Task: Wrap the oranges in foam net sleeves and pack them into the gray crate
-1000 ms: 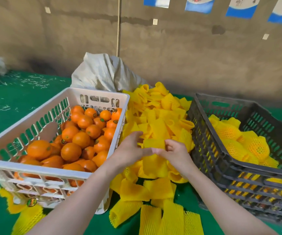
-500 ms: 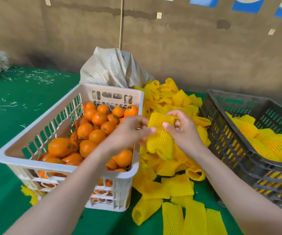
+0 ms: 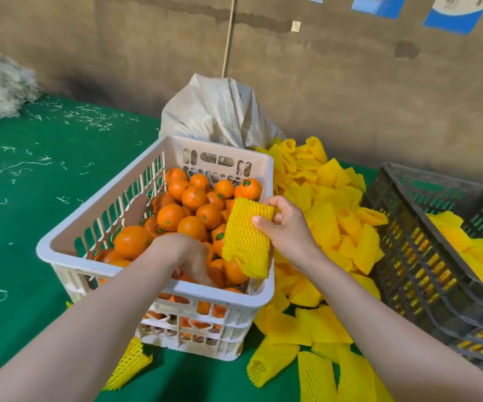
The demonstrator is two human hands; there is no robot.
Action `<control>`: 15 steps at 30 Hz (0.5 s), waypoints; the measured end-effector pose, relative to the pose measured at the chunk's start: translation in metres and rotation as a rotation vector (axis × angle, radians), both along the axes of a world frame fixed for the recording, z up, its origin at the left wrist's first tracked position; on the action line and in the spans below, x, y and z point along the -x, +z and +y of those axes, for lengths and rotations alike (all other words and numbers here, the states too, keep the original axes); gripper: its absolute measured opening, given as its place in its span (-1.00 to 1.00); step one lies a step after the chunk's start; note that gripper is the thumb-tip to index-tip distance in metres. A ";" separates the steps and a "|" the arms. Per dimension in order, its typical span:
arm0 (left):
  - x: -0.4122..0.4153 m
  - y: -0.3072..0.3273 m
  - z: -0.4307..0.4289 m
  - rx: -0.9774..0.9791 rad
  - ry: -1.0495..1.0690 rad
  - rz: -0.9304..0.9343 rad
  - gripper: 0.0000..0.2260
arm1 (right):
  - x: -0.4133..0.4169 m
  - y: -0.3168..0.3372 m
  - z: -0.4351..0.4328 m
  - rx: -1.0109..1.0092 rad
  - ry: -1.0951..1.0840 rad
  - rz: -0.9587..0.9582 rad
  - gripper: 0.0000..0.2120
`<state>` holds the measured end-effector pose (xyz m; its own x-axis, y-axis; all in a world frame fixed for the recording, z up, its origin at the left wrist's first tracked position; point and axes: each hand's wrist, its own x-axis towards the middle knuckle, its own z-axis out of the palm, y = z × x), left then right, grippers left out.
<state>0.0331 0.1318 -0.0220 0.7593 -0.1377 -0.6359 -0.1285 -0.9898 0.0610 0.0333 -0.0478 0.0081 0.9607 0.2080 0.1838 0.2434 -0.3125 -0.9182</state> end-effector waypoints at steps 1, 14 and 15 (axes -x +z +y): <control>0.001 0.000 -0.001 -0.023 -0.032 -0.019 -0.56 | 0.000 -0.001 0.000 0.002 -0.001 0.007 -0.80; 0.011 0.033 0.007 1.089 0.647 -0.322 -0.66 | 0.015 0.010 -0.032 -0.438 0.029 0.294 -0.86; 0.013 0.039 0.001 1.257 0.748 -0.344 -0.66 | 0.018 0.012 -0.037 -0.489 0.052 0.328 -0.88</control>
<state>0.0198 0.1326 0.0173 0.9828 0.0329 -0.1818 0.1847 -0.1578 0.9700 0.0153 -0.0845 0.0198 0.9744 0.2222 -0.0347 -0.0740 0.1711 -0.9825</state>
